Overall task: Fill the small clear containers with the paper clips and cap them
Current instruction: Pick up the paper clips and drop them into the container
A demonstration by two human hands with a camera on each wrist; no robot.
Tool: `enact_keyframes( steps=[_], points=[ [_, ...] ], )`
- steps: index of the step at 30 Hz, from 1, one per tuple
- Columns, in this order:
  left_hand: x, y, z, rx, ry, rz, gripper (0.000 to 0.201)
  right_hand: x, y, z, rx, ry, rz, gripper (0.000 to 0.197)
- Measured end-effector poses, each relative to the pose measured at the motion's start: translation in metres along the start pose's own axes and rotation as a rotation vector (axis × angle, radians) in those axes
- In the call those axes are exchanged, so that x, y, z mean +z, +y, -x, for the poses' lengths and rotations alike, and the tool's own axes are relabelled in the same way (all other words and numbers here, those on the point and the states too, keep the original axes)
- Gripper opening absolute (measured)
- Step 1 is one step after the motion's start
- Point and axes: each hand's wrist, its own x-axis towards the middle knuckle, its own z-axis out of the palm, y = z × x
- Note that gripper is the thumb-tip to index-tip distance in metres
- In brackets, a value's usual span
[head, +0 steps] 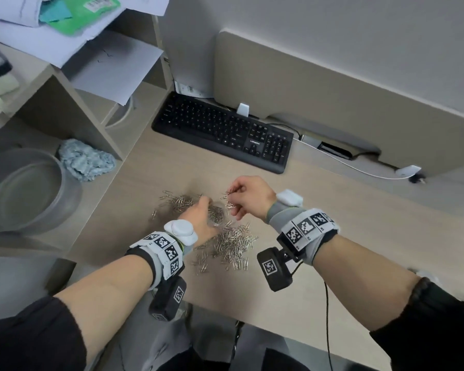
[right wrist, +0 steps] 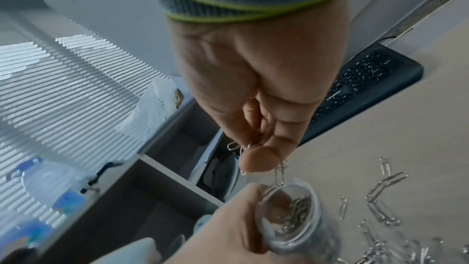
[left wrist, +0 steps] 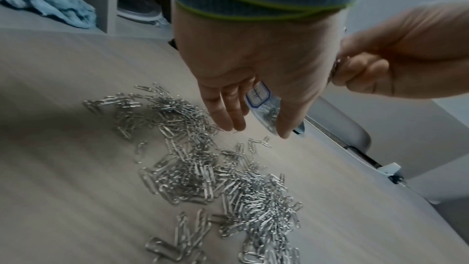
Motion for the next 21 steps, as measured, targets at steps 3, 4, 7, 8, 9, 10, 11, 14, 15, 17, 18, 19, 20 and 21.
enact_keyframes(
  steps=[3, 4, 7, 8, 9, 10, 11, 14, 15, 17, 18, 19, 20, 21],
  points=[
    [0.003, 0.016, -0.004, -0.004, 0.034, 0.018, 0.074, -0.001, -0.003, 0.004, 0.025, -0.027, -0.064, 0.019],
    [0.004, 0.019, -0.005, -0.004, 0.047, 0.019, 0.074, 0.000, 0.000, 0.005, 0.026, -0.042, -0.026, 0.018],
    [0.004, 0.022, -0.007, 0.003, 0.062, 0.047, 0.070, 0.000, 0.006, 0.007, -0.039, -0.043, 0.180, 0.017],
    [0.003, 0.023, -0.007, 0.003, 0.061, 0.055, 0.069, -0.001, 0.006, 0.008, -0.064, -0.041, 0.233, 0.020],
    [0.003, 0.022, -0.008, 0.000, 0.060, 0.060, 0.069, -0.002, 0.006, 0.008, -0.077, -0.043, 0.266, 0.022],
    [0.003, 0.022, -0.008, 0.001, 0.062, 0.060, 0.068, -0.003, 0.007, 0.008, -0.083, -0.052, 0.283, 0.023],
    [0.003, 0.022, -0.007, 0.002, 0.069, 0.056, 0.067, -0.003, 0.007, 0.009, -0.087, -0.063, 0.303, 0.023],
    [0.003, 0.019, -0.006, 0.005, 0.088, 0.045, 0.066, -0.003, 0.009, 0.007, -0.112, -0.067, 0.341, 0.023],
    [0.002, 0.018, -0.005, 0.008, 0.082, 0.042, 0.067, -0.002, 0.009, 0.007, -0.124, -0.066, 0.341, 0.022],
    [0.000, 0.014, -0.003, 0.010, 0.063, 0.025, 0.069, -0.002, 0.008, 0.005, -0.133, -0.024, 0.315, 0.020],
    [-0.002, 0.013, -0.003, 0.008, 0.057, 0.023, 0.070, -0.005, 0.008, 0.004, -0.134, 0.017, 0.293, 0.020],
    [-0.004, 0.009, -0.002, -0.001, 0.054, 0.022, 0.071, -0.008, 0.012, 0.002, -0.117, 0.053, 0.275, 0.019],
    [-0.007, 0.005, 0.000, -0.011, 0.055, 0.015, 0.072, -0.010, 0.018, 0.001, -0.097, 0.072, 0.264, 0.017],
    [-0.009, -0.001, 0.002, -0.024, 0.056, 0.007, 0.073, -0.011, 0.026, 0.000, -0.064, 0.076, 0.280, 0.014]
  ],
)
